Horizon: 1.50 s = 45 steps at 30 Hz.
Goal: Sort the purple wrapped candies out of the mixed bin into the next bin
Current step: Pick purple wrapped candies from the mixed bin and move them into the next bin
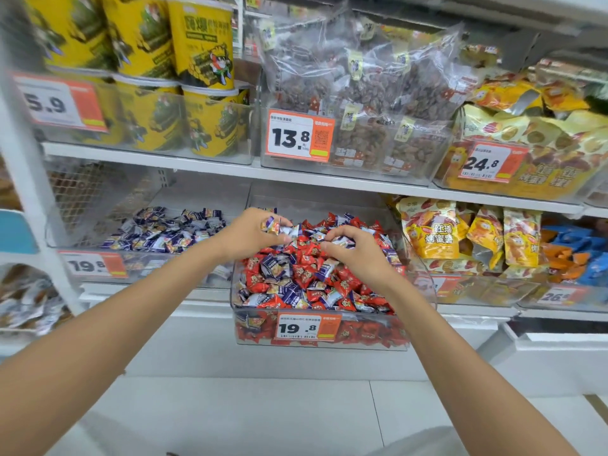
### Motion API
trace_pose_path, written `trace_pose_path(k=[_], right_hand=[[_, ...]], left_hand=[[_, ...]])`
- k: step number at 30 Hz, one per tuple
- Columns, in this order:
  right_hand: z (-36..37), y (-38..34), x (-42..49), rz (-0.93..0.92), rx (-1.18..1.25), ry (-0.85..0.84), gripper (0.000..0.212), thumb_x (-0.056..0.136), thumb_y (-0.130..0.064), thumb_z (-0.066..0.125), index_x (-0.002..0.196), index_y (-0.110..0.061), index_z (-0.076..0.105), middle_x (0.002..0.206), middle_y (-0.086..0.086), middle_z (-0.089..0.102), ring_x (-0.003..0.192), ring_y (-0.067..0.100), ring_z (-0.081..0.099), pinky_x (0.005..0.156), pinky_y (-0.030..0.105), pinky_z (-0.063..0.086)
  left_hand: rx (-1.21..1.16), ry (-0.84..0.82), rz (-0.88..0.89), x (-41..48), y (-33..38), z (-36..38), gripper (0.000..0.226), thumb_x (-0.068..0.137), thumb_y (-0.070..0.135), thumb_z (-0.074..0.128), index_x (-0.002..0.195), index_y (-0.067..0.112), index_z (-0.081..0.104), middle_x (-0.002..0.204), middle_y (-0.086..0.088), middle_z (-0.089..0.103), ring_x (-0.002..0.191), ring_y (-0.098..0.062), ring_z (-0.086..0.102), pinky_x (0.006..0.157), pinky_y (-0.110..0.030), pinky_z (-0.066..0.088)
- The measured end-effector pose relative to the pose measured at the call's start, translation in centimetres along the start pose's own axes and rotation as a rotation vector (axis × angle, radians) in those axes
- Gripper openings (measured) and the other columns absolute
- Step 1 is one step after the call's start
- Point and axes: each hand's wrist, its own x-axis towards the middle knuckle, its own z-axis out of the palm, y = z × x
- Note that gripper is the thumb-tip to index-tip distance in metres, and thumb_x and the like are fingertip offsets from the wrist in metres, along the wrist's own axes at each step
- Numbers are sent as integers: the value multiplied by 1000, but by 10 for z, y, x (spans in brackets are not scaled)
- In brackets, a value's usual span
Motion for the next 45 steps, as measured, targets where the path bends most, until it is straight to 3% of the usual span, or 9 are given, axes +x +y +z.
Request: trace_pose_path(k=[4,12,16,20,29,33,36,39,45], right_hand=[[47,-28,24,-64,45,-88,9,88,-23,72,87,-20,63,124,1,63,71,12,55,77,32,47],[152,-86,98,-167,-131,-174,17,87,-12,67,81,-24,57,92,2,62,49,14,40,54,25,36],[185,-99,130,-235,-371,-398,30,86,-26,74,111,-16,63,125,3,60,97,16,60,81,29,43],[194,-98,134,-181,-537,-621,67,88,-34,70,147,-21,41,153,0,39,139,19,38,108,30,33],[86,-39,89,-175,-342,-17,38,92,7,45,118,-10,67,124,6,64,117,20,57,104,27,42],[74,-9,110,-62,-404,-136,56,89,15,36,135,-11,55,142,10,52,127,31,53,108,33,41],[91,2,140,-38,-402,-252,62,93,9,36,146,-22,42,148,7,45,106,39,63,78,41,55],[111,12,162,-64,-483,-394,59,99,-10,47,153,-26,27,152,10,37,123,36,53,99,43,47],[87,26,171,-58,-496,-405,30,94,-23,62,121,-9,58,130,10,55,113,26,55,81,24,40]], left_hand=[[-51,125,-100,-16,-41,-48,20,88,19,70,108,16,67,48,14,57,39,1,41,46,-11,32],[85,344,-308,-22,-137,-125,26,89,26,69,111,13,67,65,-9,56,46,-14,44,50,-29,33],[134,374,-340,-9,-171,-145,37,82,31,76,116,16,68,109,-14,67,97,-23,61,78,-30,44],[231,173,-346,-15,-178,-144,68,77,32,81,138,29,50,151,-7,37,139,-25,34,110,-39,35],[-57,203,-145,-12,-116,-90,27,92,24,64,119,24,65,122,7,63,111,-5,58,97,-29,47],[-168,63,-217,5,-77,-55,54,87,43,66,136,26,51,128,9,56,115,-9,56,97,-30,46],[-132,48,-235,13,-72,-41,63,84,35,72,141,24,46,130,7,52,109,-9,58,92,-28,43],[-107,104,-220,17,-77,-32,60,87,27,70,142,25,46,133,9,50,95,8,56,87,-24,42],[-78,164,-192,21,-86,-25,57,89,24,68,142,27,45,131,15,47,99,6,55,75,-12,41]])
